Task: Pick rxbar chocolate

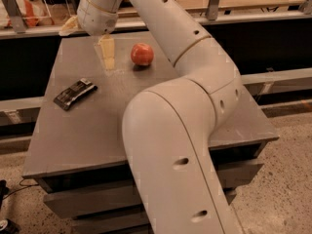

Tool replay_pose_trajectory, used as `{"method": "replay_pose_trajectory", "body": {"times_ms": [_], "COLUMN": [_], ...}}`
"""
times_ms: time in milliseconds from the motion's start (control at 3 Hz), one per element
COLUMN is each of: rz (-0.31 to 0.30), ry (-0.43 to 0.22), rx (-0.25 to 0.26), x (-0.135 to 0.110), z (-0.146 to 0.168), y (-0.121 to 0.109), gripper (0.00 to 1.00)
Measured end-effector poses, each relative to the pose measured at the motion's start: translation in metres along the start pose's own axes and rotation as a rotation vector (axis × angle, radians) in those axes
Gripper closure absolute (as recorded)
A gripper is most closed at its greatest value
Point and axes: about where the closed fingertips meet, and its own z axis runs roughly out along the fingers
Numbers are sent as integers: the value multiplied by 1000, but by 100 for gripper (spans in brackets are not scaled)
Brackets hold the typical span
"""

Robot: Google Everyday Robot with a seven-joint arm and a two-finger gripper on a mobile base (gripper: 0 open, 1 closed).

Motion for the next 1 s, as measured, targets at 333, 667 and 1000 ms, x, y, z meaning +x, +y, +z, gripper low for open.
{"method": "replay_pose_trajectory", "body": {"times_ms": [333, 667, 1000], "rz": [-31, -36, -25], "ry": [100, 165, 190], "rx": [-83, -159, -209], "x": [4, 9, 5], "z": [22, 36, 44], "y": [-4, 5, 14], "gripper": [0, 0, 0]}}
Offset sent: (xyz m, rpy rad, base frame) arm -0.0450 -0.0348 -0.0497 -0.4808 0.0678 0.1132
